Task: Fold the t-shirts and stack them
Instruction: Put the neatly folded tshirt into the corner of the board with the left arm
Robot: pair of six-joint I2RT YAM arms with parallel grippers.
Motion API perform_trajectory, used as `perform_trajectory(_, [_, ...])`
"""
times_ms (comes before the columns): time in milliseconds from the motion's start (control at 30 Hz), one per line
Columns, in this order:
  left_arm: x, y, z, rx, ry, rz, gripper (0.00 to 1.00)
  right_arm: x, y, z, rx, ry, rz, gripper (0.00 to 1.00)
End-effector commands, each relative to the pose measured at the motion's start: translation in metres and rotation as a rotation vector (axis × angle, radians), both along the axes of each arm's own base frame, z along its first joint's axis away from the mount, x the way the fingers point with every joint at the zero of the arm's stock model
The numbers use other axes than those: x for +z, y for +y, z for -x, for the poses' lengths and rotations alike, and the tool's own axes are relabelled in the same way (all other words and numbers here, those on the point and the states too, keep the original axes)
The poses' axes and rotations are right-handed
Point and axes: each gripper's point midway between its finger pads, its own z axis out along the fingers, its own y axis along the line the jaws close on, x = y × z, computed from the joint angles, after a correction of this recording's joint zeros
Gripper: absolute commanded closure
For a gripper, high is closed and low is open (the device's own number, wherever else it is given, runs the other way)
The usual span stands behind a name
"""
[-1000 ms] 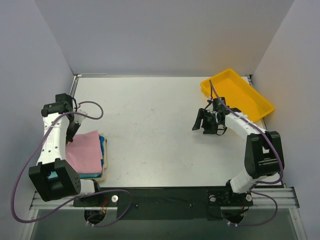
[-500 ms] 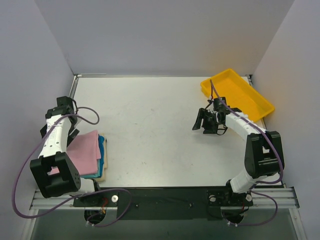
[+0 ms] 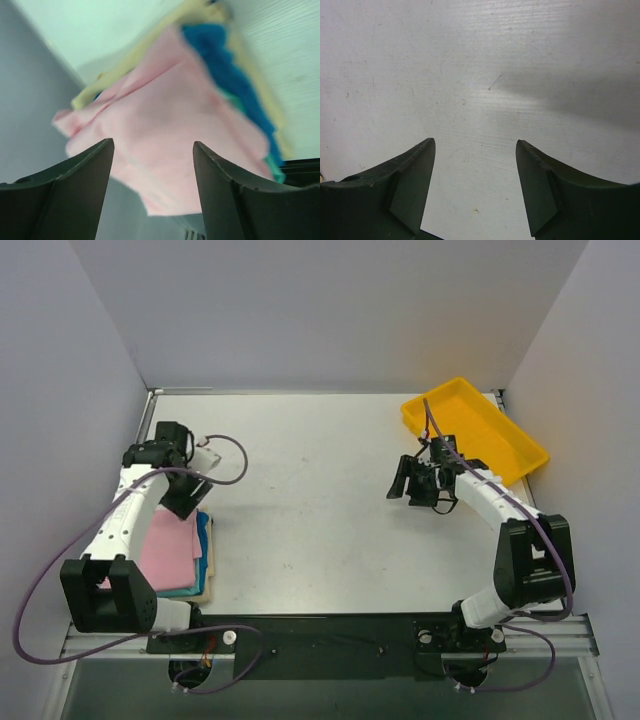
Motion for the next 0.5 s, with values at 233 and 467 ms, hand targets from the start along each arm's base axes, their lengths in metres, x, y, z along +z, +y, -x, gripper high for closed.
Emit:
perform_trajectory(233, [0.059, -0.171, -0.045, -0.506, -0.435, 0.602, 0.11, 0.052, -0.045, 0.009, -0.042, -0.435, 0.149, 0.29])
perform_trajectory(467, [0.043, -0.187, -0.056, -0.368, -0.727, 0.599, 0.1, 0.077, -0.104, 0.026, -0.278, -0.725, 0.336, 0.16])
